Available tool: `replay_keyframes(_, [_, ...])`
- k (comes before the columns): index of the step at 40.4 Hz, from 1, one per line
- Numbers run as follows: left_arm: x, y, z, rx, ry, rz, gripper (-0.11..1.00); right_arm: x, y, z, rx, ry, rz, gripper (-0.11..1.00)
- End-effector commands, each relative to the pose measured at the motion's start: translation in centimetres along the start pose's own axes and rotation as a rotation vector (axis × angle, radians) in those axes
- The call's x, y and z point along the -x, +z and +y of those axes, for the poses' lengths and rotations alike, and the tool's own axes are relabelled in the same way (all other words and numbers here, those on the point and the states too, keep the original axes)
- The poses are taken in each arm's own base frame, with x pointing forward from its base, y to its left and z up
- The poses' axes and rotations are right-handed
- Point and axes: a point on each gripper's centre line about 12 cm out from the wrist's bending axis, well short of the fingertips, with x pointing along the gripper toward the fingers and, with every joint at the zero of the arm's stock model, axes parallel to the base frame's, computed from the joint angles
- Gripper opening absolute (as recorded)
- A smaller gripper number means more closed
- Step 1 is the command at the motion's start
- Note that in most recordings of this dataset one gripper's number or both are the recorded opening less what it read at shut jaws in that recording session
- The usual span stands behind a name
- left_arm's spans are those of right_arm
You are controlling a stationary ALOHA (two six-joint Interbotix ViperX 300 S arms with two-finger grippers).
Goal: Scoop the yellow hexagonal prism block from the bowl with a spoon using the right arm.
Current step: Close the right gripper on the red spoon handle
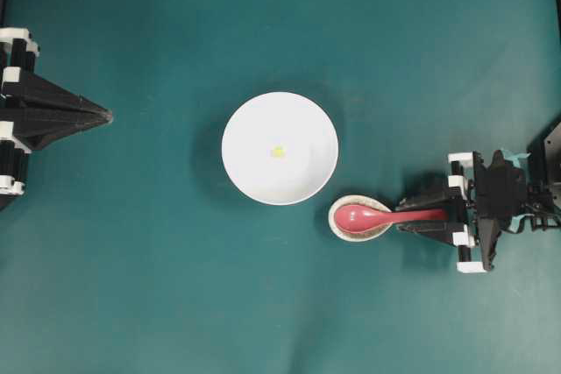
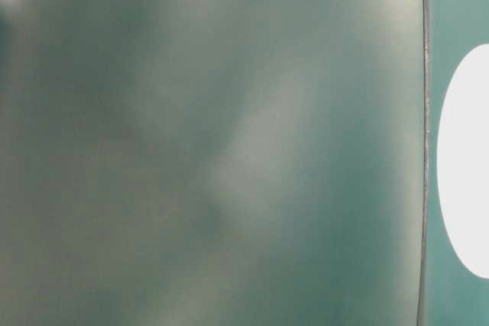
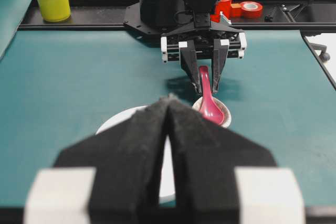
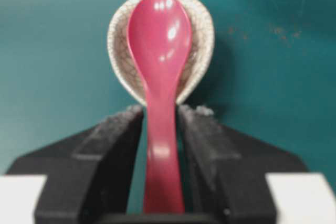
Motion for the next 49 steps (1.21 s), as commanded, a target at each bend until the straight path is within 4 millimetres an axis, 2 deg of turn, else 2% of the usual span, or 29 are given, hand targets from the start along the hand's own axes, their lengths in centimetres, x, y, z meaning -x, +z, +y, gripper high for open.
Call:
replay_keyframes(1, [-0.24, 1.01, 0.05, -0.002, 0.001, -0.024, 0.0, -0.09, 0.37, 0.1, -0.007, 0.001, -0.02, 0.42])
replay_keyframes(30, [-0.25, 1.07, 0.02, -0.002, 0.0, -0.026, 0.0, -0.21, 0.5, 0.15, -0.009, 0.001, -0.027, 0.38])
replay_keyframes(40, [-0.24, 1.01, 0.05, -0.002, 0.001, -0.024, 0.0, -0.26, 0.52, 0.14, -0.01, 0.0, -0.027, 0.25])
replay_keyframes(49, [-0.24, 1.01, 0.02, -0.003, 0.0, -0.025, 0.0, -0.18, 0.77, 0.18, -0.017, 0.002, -0.036, 0.25])
